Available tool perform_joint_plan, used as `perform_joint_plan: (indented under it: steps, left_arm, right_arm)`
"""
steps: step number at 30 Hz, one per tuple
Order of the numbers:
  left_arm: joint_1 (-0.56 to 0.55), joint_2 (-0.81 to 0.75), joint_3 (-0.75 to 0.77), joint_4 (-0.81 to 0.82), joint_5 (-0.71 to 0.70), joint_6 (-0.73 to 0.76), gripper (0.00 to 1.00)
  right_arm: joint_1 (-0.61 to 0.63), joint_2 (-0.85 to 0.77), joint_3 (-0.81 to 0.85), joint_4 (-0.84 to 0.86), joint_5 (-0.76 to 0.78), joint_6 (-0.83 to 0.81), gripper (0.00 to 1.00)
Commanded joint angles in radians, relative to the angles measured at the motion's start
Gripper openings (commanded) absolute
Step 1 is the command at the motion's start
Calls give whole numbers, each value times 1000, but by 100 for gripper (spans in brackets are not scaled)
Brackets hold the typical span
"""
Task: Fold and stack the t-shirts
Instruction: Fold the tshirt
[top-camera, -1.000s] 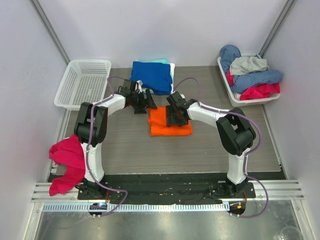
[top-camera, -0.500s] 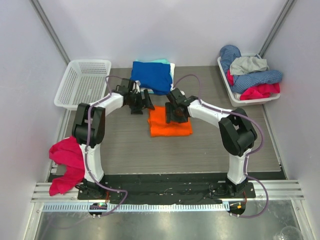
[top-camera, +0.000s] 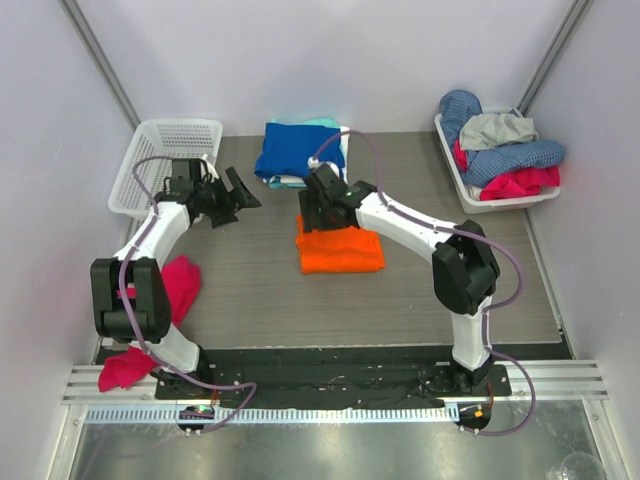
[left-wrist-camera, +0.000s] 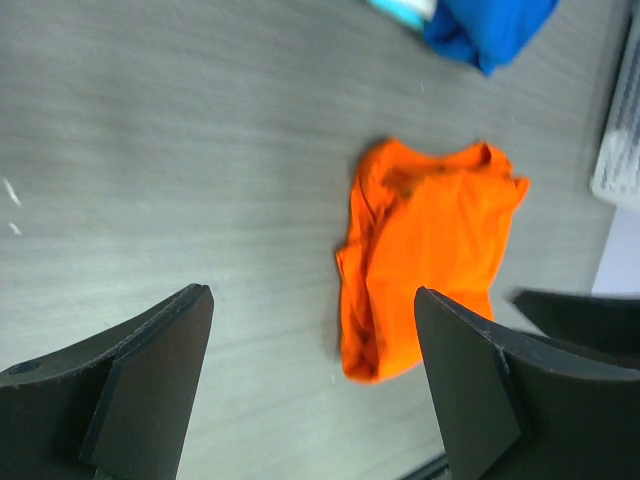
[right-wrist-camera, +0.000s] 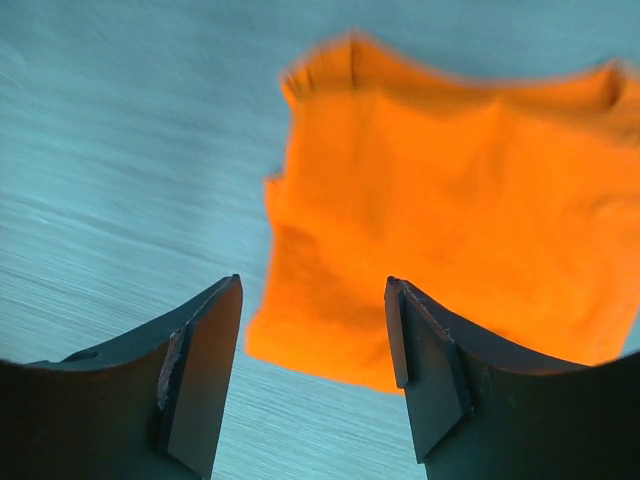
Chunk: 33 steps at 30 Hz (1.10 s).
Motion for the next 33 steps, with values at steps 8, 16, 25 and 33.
perform_joint_plan:
  steps: [8, 16, 25, 33]
  left_arm:
    - [-9, -172, -213, 74, 63, -62, 87]
    - [-9, -224, -317, 89, 73, -60, 86]
    - [-9, -271, -365, 85, 78, -54, 86]
    - [-9, -298, -366, 68, 70, -53, 86]
  right_arm:
    - [4, -6, -347, 91, 119, 50, 67]
    - [6, -112, -511, 59, 118, 4, 67]
    - [8, -219, -489, -14, 135, -17, 67]
    - [18, -114, -77, -196, 156, -77, 67]
